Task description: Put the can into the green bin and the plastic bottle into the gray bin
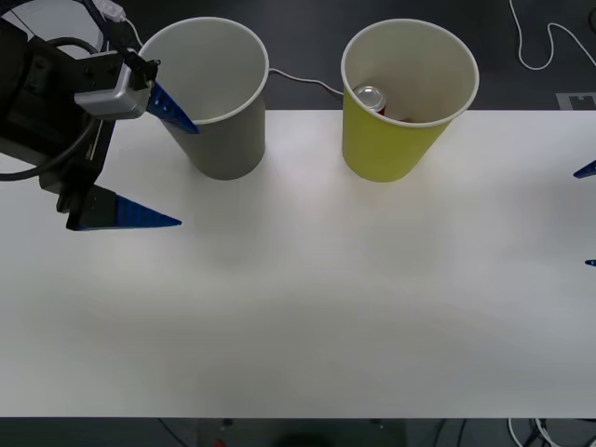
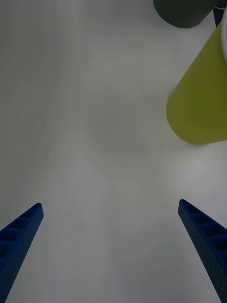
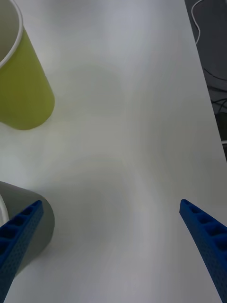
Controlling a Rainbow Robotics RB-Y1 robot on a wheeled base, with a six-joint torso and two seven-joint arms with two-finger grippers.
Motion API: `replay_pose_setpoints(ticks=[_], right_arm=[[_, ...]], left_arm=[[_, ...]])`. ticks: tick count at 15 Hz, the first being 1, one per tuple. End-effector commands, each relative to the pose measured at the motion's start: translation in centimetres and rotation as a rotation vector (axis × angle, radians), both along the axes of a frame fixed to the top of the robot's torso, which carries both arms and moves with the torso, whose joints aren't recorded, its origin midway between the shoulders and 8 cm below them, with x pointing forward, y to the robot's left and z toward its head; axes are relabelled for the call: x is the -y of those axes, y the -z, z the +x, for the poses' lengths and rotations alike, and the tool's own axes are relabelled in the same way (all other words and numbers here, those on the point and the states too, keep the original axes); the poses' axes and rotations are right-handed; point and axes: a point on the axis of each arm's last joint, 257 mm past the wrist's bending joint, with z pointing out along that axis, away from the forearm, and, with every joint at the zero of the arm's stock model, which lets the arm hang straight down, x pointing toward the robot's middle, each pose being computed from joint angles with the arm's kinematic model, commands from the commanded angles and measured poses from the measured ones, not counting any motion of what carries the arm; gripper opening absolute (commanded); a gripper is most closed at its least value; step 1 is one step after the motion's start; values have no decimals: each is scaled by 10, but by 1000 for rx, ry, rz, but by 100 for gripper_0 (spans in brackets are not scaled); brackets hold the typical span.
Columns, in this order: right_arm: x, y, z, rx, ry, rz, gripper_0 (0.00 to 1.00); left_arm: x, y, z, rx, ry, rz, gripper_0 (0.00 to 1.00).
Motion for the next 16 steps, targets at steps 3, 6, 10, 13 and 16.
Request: replay_pose_setpoints(ticks=[3, 6, 10, 13, 16], right_arm=[[0, 0, 0, 0, 0, 0, 100], [0, 0, 0, 0, 0, 0, 100], [0, 0, 0, 0, 0, 0, 100], [0, 0, 0, 0, 0, 0, 100], [0, 0, 0, 0, 0, 0, 100]], left_arm=[[-19, 23, -19, 47, -18, -39, 100], [-28, 29, -38, 62, -28, -39, 100], [-37, 43, -58, 31, -51, -39, 100], [-42, 48, -61, 15, -67, -42, 100], [-47, 47, -55, 25, -87, -45, 100]])
